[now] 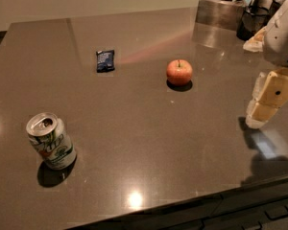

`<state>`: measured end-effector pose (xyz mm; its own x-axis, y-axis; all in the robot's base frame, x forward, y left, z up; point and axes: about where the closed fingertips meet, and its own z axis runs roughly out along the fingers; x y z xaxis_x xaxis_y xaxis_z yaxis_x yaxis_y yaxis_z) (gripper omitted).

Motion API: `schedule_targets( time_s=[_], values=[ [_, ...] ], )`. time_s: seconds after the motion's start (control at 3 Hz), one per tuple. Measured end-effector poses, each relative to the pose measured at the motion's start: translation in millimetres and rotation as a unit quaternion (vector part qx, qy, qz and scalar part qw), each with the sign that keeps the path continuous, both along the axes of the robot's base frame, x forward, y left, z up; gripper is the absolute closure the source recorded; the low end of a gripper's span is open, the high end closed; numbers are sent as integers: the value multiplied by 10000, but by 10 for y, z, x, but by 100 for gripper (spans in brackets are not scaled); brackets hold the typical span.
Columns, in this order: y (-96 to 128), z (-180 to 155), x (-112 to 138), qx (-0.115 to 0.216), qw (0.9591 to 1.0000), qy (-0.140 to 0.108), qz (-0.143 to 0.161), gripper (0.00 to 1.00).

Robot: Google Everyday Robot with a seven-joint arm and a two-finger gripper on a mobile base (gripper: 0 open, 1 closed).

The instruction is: Move apple near rxbar blueberry

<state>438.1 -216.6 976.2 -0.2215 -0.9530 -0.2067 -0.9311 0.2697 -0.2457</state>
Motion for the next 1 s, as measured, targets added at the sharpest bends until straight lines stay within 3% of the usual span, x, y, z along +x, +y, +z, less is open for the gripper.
schedule_targets(
  time_s=[0.33,0.67,1.0],
  values=[
    [1,0,2,2,10000,-1,-1,0],
    [93,-79,208,214,9997,12,-148,0],
    [187,-270,538,639,9970,-16,-445,0]
  ],
)
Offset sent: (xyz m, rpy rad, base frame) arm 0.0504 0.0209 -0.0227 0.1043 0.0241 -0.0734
